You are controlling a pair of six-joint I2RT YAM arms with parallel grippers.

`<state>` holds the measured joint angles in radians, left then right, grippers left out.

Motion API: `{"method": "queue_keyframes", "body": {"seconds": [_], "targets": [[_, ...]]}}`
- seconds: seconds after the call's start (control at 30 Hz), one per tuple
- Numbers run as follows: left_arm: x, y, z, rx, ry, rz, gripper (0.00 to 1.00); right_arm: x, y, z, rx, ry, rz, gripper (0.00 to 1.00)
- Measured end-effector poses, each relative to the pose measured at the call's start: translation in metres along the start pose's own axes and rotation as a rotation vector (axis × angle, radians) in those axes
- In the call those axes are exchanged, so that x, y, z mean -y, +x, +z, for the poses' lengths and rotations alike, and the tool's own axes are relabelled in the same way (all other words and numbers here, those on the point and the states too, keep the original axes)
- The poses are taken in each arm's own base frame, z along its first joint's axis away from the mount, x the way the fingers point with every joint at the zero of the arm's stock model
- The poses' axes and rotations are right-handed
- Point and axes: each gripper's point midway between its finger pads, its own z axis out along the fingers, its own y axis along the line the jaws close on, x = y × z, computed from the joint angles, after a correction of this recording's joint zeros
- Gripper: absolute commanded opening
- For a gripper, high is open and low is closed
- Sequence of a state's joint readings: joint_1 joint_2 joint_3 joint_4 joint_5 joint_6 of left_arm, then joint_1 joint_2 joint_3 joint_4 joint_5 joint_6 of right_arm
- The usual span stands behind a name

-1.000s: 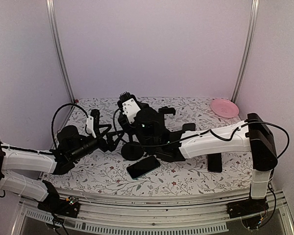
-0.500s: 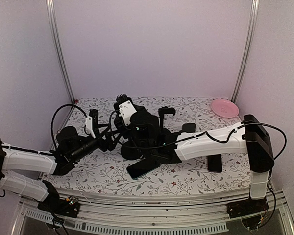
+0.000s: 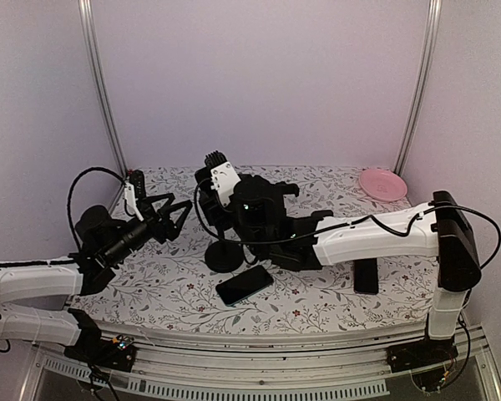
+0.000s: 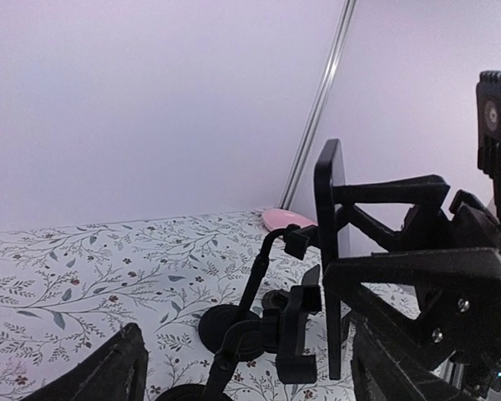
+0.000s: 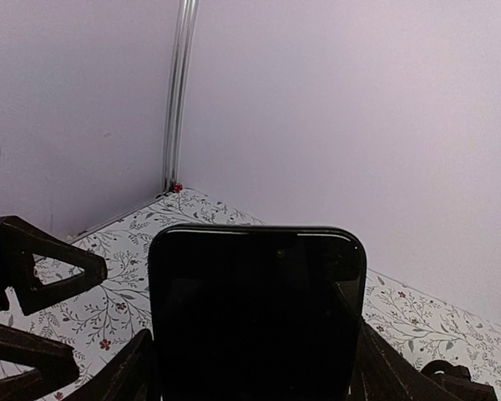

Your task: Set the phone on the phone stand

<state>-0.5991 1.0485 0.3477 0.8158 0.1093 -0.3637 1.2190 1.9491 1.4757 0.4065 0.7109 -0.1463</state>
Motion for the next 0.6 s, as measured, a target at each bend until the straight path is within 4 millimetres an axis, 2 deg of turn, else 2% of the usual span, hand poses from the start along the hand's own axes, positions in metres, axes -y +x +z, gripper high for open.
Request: {"method": "queue_keyframes", "body": {"seconds": [0.1,0.2,0.27,0.5,0.6], "targets": [[0.011,-0.003,0.002,-0.007,0.056,0.000,0.78,0.004,-0.017,-0.007,0.015,-0.024,0.012,0.32],[0.022,-0.006,0.003,-0.014,0.113,-0.003,0.66,0.008,-0.037,-0.015,0.031,-0.050,0.036,0.33],[0.029,-0.010,0.005,-0.019,0.147,-0.001,0.61,0.009,-0.048,-0.018,0.038,-0.067,0.057,0.33],[0.057,-0.020,0.011,-0.034,0.225,-0.013,0.60,0.005,-0.069,-0.022,0.027,-0.122,0.130,0.33],[0.067,-0.022,0.014,-0.042,0.249,-0.023,0.56,0.004,-0.073,-0.023,0.021,-0.132,0.157,0.33]]}}
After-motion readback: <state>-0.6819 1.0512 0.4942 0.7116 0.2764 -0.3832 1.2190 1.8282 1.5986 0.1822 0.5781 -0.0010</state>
